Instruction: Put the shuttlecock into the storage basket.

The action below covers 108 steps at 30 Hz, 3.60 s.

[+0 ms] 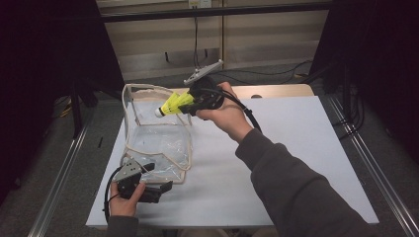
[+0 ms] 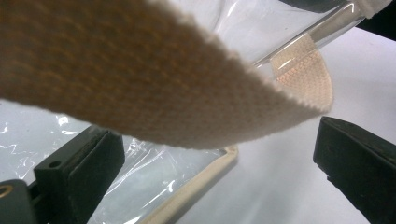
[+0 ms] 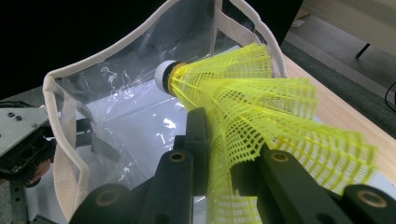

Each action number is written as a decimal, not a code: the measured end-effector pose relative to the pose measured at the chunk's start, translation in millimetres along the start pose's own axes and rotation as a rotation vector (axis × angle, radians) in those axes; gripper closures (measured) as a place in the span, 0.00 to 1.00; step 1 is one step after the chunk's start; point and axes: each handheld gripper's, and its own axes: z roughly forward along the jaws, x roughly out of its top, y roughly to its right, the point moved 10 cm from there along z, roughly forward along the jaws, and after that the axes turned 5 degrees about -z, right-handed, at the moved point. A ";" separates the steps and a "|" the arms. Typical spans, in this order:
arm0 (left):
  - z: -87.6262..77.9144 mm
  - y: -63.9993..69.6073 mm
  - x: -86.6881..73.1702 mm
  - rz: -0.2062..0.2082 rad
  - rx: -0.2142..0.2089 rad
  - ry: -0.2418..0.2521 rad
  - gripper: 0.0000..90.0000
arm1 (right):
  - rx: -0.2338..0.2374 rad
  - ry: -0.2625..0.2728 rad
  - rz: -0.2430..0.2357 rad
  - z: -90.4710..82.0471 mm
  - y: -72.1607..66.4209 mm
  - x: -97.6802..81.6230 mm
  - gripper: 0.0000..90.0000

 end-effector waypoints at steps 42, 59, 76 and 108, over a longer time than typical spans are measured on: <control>0.0 -0.4 0.1 -0.002 -0.003 0.001 0.02 | 0.014 -0.030 -0.064 43.8 -24.7 25.6 0.88; -0.4 -0.3 -0.1 -0.002 -0.006 -0.003 0.02 | 0.010 -0.053 -0.067 61.8 -26.5 26.3 0.88; 0.1 -0.5 0.4 -0.005 -0.005 0.003 0.02 | 0.003 -0.074 -0.076 78.0 -29.7 25.4 0.88; -0.2 -0.6 0.6 -0.009 -0.008 0.002 0.02 | 0.012 -0.108 -0.071 107.9 -42.6 19.3 0.88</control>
